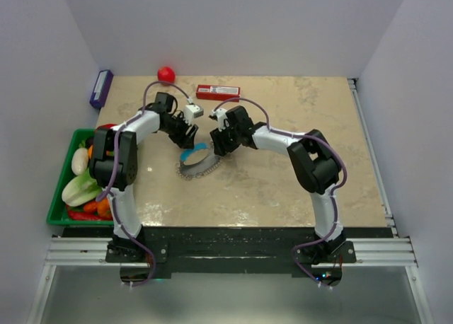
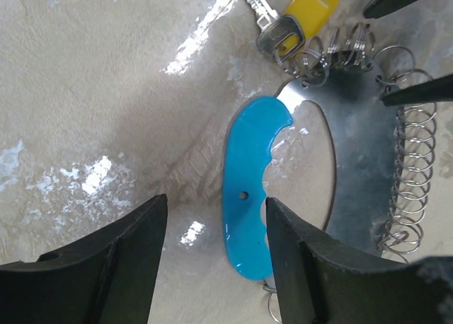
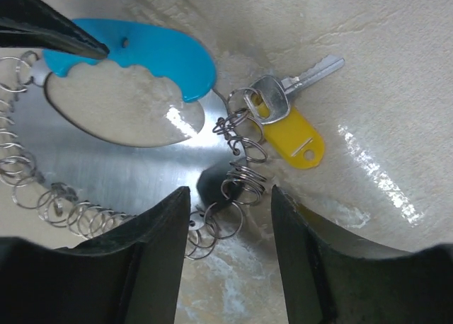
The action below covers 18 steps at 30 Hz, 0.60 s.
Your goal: Remove the keys from the keyring
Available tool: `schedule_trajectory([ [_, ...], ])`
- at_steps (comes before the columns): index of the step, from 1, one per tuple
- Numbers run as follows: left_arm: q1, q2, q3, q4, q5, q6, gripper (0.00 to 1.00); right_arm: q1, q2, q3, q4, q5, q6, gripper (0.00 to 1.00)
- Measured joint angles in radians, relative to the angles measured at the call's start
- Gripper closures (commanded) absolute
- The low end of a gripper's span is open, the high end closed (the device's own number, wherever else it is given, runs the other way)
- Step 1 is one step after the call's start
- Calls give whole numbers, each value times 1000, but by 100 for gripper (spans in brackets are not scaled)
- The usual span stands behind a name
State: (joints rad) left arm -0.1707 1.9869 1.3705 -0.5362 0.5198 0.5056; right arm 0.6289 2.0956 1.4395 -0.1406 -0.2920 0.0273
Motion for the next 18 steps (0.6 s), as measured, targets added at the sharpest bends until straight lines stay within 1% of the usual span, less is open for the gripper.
schedule_trajectory([
  [4, 0, -13, 0, 0, 23, -14, 37, 6, 24, 23, -21, 38, 0, 60],
  [5, 0, -18, 0, 1, 26, -16, 37, 7, 27, 32, -24, 48, -1, 66],
  [7, 0, -26, 0, 4, 32, -16, 37, 7, 36, 43, -29, 64, -5, 71],
  [10, 0, -37, 0, 7, 42, -16, 37, 7, 47, 57, -31, 74, -7, 85],
  [11, 0, -39, 0, 9, 46, -17, 37, 6, 47, 58, -31, 74, -8, 95],
  [12, 0, -39, 0, 10, 48, -17, 37, 6, 47, 62, -31, 74, -9, 100],
  [18, 0, -39, -11, 16, 57, -16, 37, 6, 47, 69, -33, 69, -24, 100],
])
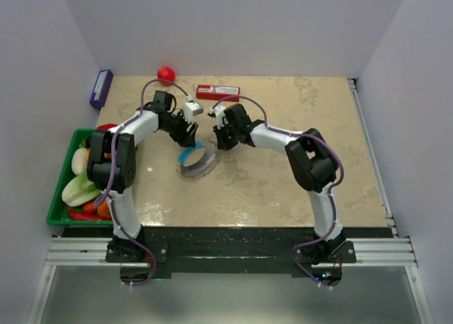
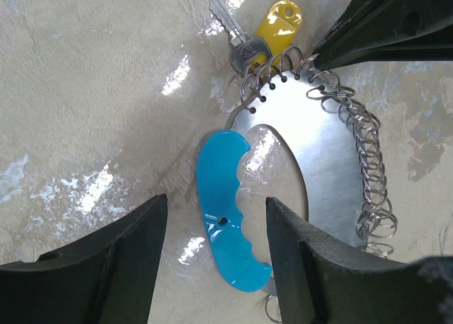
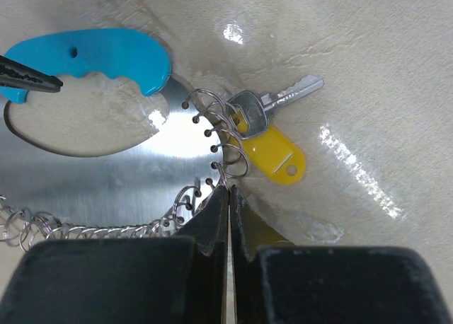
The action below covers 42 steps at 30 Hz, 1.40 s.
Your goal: Remove the keys from the keyring
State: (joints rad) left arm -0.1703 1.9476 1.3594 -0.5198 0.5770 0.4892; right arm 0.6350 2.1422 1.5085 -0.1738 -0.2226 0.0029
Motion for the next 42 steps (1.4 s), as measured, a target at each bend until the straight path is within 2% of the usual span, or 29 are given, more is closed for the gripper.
schedule_trajectory([
  [7, 6, -3, 0, 1, 27, 0, 37, 0, -46, -59, 5, -16, -49, 100],
  [14, 23, -21, 3, -19, 96, 1, 37, 0, -233, -119, 19, -21, -132, 100],
  [21, 26, -24, 74, -93, 233, 10, 36, 2, -381, -172, 74, 4, -232, 100],
  [29, 25, -24, 159, -179, 405, 54, 29, 8, -510, -282, 79, 28, -365, 100],
  [37, 25, -9, 174, -195, 469, 54, 28, 12, -626, -294, 70, 22, -459, 100],
  [42, 25, -3, 174, -187, 494, 45, 27, 12, -645, -266, 24, -2, -496, 100],
])
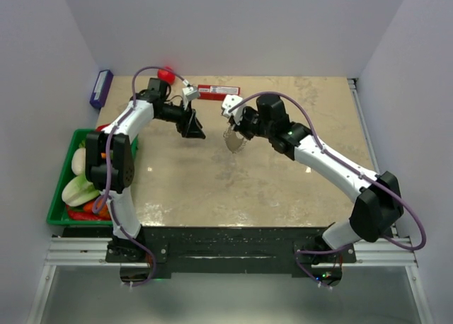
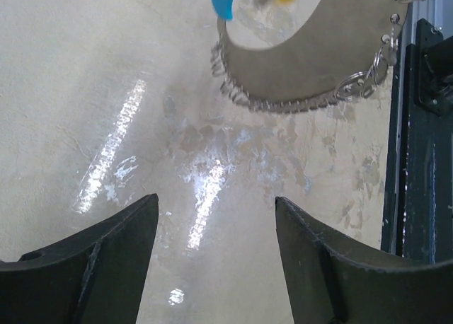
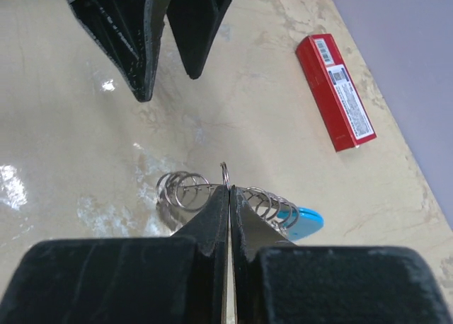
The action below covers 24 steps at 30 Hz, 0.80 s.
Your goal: Remove the keys from the keyring
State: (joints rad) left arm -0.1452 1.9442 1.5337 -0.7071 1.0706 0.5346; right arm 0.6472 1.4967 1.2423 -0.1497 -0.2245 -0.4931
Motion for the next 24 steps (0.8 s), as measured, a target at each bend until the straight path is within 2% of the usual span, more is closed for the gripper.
schedule_trajectory([
  [11, 0, 0, 3, 3, 64, 21, 24, 0, -18, 98, -207, -113, -109, 100],
  [24, -32, 27, 110, -201, 169, 220, 20, 1, -60, 188, -374, -237, -254, 100],
])
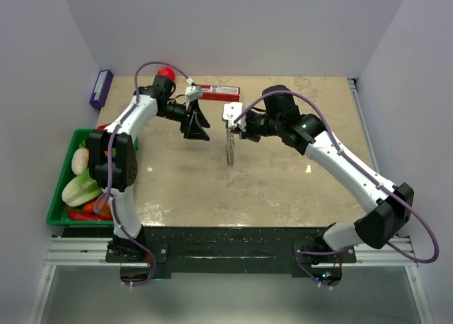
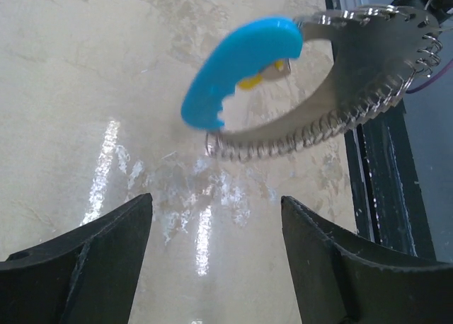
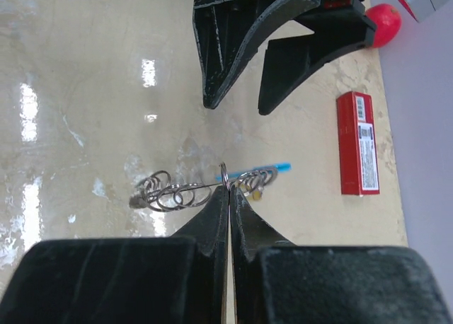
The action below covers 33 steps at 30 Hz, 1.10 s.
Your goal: Remove the keys from the keyring
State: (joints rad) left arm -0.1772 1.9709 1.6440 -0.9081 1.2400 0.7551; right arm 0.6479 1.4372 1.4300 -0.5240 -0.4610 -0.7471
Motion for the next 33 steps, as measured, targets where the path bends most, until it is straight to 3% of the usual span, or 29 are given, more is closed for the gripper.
schedule_trajectory([
  [12, -21, 79, 105, -296, 58, 302, 18, 0, 0, 52, -130, -84, -111, 100],
  [21, -78, 103, 114, -384, 77, 391, 19, 0, -1, 66, -162, -112, -123, 100],
  [28, -78, 107, 129, -393, 94, 394, 38, 0, -1, 66, -147, -113, -115, 100],
  [29, -78, 107, 129, -393, 95, 395, 47, 0, -1, 66, -139, -112, -109, 100],
  [31, -79, 107, 129, -394, 97, 401, 56, 0, -2, 61, -118, -110, -97, 100],
  [32, -79, 107, 129, -395, 97, 406, 56, 0, -4, 58, -111, -109, -92, 100],
  [33, -79, 107, 128, -395, 97, 409, 50, 0, -5, 56, -105, -109, -86, 100],
])
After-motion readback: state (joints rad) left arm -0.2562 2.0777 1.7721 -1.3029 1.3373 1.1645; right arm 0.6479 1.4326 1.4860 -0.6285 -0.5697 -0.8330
